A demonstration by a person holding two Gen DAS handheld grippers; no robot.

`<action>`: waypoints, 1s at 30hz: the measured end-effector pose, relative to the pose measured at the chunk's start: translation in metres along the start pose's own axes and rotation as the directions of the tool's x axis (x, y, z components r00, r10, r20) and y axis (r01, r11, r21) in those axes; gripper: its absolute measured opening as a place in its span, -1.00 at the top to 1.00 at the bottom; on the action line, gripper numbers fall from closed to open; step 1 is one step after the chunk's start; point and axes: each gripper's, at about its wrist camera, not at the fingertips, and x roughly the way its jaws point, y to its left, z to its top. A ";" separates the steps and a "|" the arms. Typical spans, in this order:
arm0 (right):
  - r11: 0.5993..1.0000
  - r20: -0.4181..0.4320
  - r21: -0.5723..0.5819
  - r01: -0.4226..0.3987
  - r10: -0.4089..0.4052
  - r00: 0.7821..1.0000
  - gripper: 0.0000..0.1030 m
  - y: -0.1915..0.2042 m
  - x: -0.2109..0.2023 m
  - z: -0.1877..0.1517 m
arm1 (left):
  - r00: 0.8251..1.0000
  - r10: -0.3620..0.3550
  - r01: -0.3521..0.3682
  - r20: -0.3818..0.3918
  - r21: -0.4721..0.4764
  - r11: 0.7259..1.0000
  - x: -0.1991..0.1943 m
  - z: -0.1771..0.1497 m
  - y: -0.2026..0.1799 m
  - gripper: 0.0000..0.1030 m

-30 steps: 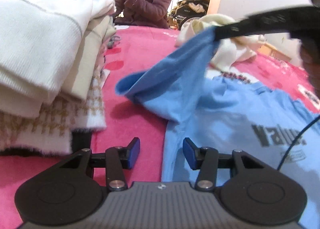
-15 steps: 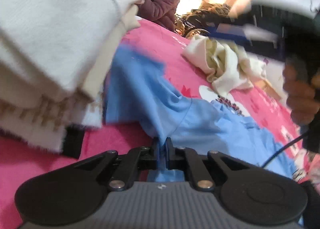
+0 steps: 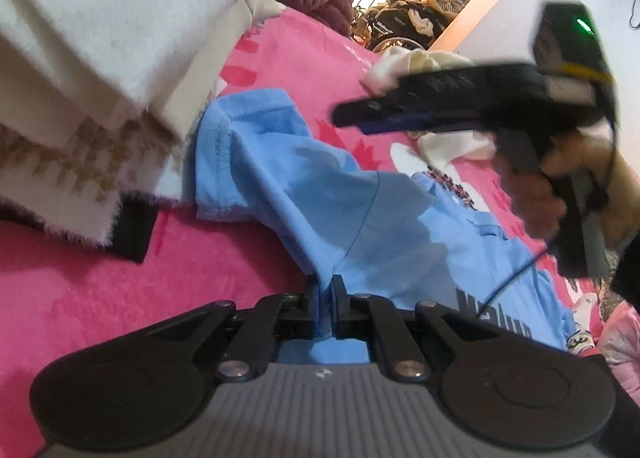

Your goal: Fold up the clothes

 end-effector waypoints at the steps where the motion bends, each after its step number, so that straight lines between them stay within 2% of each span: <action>1: 1.000 -0.017 0.006 -0.011 0.011 1.000 0.21 0.002 0.008 0.005 | 1.000 0.002 -0.002 -0.002 0.000 1.000 0.000 -0.001 0.000 0.88; 7: 1.000 -0.135 0.016 0.011 -0.009 0.991 0.21 0.011 0.061 0.017 | 1.000 0.008 -0.008 -0.001 0.030 1.000 0.006 -0.005 -0.002 0.88; 8: 1.000 -0.141 0.014 0.018 -0.016 0.990 0.35 0.013 0.065 0.017 | 1.000 0.011 -0.011 0.004 0.044 0.999 0.006 -0.005 -0.004 0.88; 9: 1.000 -0.146 0.013 0.024 -0.022 0.989 0.77 0.015 0.068 0.018 | 1.000 0.014 -0.015 0.008 0.053 0.998 0.006 -0.005 -0.005 0.88; 10: 1.000 -0.143 0.016 0.025 -0.022 0.989 0.99 0.017 0.069 0.019 | 1.000 0.016 -0.017 0.015 0.062 0.998 0.006 -0.005 -0.006 0.88; 13: 0.997 0.022 0.067 -0.036 0.035 0.999 0.98 0.017 0.043 0.029 | 0.999 0.030 -0.033 0.041 0.077 0.996 0.007 -0.004 -0.007 0.88; 14: 0.996 0.086 0.063 -0.064 0.058 0.995 0.98 0.017 0.033 0.033 | 0.998 0.038 -0.042 0.055 0.073 0.996 0.007 -0.002 -0.006 0.89; 17: 0.994 0.179 0.073 -0.085 0.071 0.981 0.98 0.015 0.024 0.043 | 0.996 0.053 -0.056 0.068 0.039 0.998 0.006 0.004 0.001 0.88; 21: 0.992 0.193 0.105 -0.064 0.043 0.980 0.98 0.009 0.044 0.047 | 0.995 0.080 -0.080 0.067 0.003 0.997 0.010 0.005 0.008 0.87; 26: 0.984 0.133 0.178 0.020 -0.044 0.990 0.89 -0.003 0.070 0.043 | 0.993 0.097 -0.099 0.073 0.019 0.995 0.011 0.005 0.004 0.79; 28: 0.976 0.142 0.218 0.027 -0.059 0.988 0.79 -0.010 0.056 0.042 | 0.992 0.101 -0.102 0.073 0.019 0.995 0.010 0.005 0.003 0.70; 30: 0.969 0.183 0.244 0.046 -0.093 0.979 0.52 -0.019 0.028 0.040 | 0.993 0.097 -0.099 0.068 0.019 0.995 0.008 0.005 0.003 0.57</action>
